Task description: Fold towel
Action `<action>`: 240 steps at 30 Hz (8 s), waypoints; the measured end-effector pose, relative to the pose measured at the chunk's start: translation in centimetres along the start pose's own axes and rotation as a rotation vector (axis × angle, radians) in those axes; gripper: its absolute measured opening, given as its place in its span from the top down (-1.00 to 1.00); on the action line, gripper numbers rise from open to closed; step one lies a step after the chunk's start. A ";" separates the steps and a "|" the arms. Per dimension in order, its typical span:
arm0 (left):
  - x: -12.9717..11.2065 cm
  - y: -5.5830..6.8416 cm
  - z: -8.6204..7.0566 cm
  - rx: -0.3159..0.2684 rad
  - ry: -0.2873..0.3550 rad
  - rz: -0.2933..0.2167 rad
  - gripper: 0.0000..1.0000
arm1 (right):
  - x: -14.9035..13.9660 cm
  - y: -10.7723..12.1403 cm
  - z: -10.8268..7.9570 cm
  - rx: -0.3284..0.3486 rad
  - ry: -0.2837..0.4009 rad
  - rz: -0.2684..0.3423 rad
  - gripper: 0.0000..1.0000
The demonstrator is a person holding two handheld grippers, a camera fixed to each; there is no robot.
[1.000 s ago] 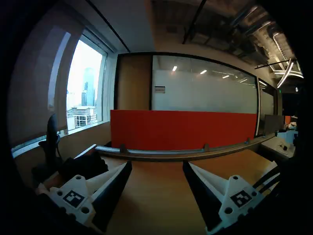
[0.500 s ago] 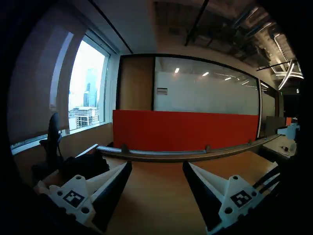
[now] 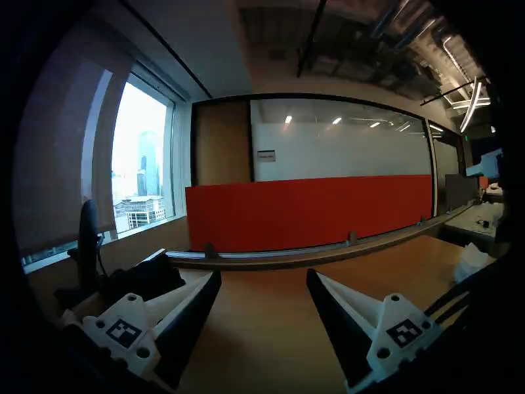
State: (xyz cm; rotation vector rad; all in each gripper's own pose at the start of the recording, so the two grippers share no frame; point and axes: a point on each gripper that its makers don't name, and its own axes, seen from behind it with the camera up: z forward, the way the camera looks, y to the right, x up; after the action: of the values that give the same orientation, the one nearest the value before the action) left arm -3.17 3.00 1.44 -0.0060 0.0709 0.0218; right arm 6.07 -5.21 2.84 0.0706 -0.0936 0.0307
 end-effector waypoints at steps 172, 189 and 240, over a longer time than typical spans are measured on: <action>-14.7 -1.5 0.1 0.017 0.025 -0.055 -0.93 | -22.2 6.5 1.6 -0.047 0.128 -0.021 -0.99; -14.6 -1.5 0.1 0.017 0.025 -0.055 -0.93 | -22.1 6.5 1.5 -0.049 0.128 -0.020 -0.99; -13.8 -1.8 -0.2 0.016 0.020 -0.060 -0.93 | -22.2 6.6 1.5 -0.049 0.128 -0.021 -0.99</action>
State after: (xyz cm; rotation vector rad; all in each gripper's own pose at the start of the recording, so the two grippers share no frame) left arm -16.96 0.88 2.20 0.0078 0.0911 -0.0387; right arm -16.40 0.62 2.73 0.0206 0.0340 0.0123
